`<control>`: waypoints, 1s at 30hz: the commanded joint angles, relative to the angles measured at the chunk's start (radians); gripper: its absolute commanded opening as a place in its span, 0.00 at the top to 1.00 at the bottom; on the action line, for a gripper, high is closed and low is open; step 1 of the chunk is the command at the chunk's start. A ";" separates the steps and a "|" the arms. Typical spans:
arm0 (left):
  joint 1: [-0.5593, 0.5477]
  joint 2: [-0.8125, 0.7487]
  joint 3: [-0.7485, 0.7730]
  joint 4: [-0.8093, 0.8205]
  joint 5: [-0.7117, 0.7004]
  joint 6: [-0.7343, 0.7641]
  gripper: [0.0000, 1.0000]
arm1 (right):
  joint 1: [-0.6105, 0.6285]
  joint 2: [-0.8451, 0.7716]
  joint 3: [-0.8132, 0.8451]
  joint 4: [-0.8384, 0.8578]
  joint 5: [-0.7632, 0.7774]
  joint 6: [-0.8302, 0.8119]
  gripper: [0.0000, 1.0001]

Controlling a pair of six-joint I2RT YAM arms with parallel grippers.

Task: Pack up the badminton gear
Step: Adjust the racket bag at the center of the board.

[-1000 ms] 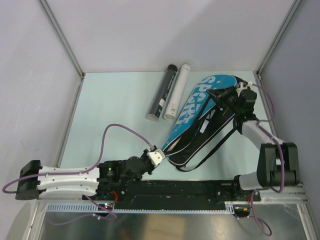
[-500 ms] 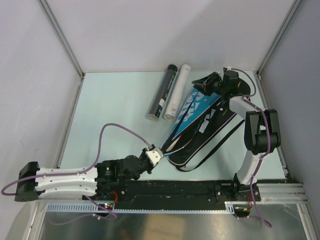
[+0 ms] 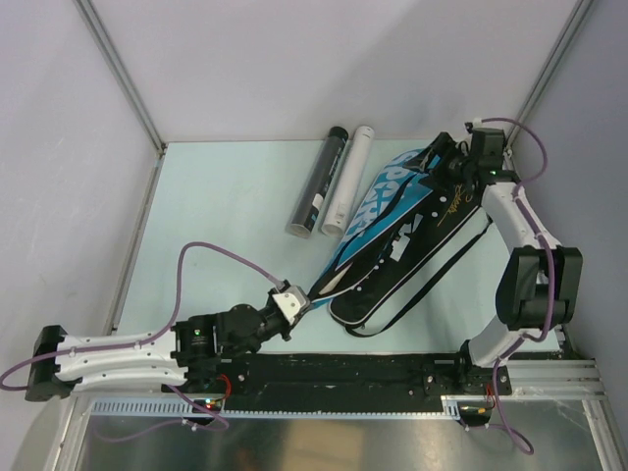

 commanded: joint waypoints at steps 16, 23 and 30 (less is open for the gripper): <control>0.035 -0.129 0.088 0.013 0.059 -0.032 1.00 | -0.349 -0.202 -0.332 0.530 -0.174 -0.158 0.40; 0.059 -0.141 0.120 -0.027 0.101 -0.028 1.00 | -0.453 0.042 -0.354 0.854 -0.411 0.020 0.49; 0.066 -0.139 0.130 -0.027 0.118 -0.023 1.00 | -0.463 0.238 -0.341 1.074 -0.453 0.238 0.49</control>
